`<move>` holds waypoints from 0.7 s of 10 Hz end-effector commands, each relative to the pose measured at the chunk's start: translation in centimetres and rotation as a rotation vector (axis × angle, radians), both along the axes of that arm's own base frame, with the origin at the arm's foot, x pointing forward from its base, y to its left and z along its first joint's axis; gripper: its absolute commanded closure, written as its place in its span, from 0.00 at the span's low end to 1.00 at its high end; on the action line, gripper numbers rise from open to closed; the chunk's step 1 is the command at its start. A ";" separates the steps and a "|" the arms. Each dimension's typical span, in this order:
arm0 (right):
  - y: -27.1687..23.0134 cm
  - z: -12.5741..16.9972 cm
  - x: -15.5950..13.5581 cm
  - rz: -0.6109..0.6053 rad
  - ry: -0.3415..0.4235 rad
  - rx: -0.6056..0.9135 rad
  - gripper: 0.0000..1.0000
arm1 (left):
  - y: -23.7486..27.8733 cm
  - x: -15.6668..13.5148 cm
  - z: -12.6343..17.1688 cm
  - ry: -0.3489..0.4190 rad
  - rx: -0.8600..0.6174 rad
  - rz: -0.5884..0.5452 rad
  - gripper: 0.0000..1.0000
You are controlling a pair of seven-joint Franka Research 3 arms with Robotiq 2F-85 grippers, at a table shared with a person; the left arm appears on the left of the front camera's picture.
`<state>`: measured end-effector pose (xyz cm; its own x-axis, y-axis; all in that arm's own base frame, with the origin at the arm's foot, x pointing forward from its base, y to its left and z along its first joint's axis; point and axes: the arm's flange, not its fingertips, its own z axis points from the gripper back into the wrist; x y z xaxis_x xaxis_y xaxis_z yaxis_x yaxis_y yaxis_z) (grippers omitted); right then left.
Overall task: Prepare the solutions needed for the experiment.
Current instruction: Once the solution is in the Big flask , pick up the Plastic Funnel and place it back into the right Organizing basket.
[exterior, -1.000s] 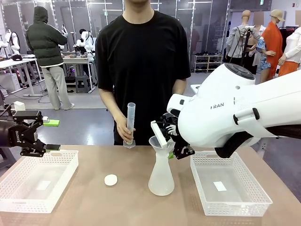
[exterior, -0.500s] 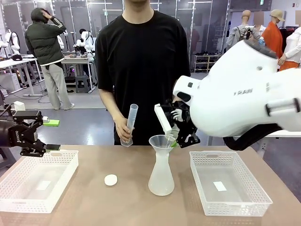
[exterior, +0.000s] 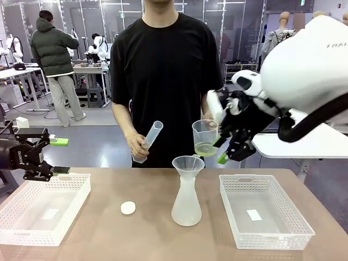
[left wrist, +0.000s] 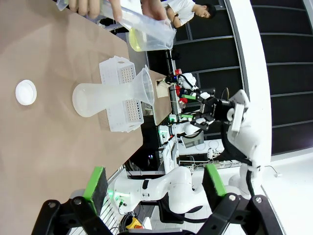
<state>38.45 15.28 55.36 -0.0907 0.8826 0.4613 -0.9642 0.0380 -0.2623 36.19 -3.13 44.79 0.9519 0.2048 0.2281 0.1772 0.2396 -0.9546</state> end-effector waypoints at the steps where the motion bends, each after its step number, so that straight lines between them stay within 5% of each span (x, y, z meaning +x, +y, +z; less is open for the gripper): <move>1: -2.0 0.5 2.2 -0.265 0.159 0.146 0.42 | -0.3 0.0 0.2 -0.006 -0.032 0.007 0.00; 3: -4.0 0.0 3.4 -0.418 0.284 0.188 0.42 | -0.3 0.0 0.2 -0.006 -0.032 0.007 0.00; 4: -4.3 -0.2 3.6 -0.449 0.301 0.163 0.42 | -0.3 0.0 0.2 -0.006 -0.032 0.007 0.00; 5: -4.7 -0.1 3.3 -0.325 0.293 0.196 0.42 | -0.3 0.0 0.2 -0.006 -0.032 0.007 0.00; 7: -5.6 -0.8 3.7 -0.403 0.279 0.144 0.42 | -0.3 0.0 0.2 -0.006 -0.032 0.007 0.00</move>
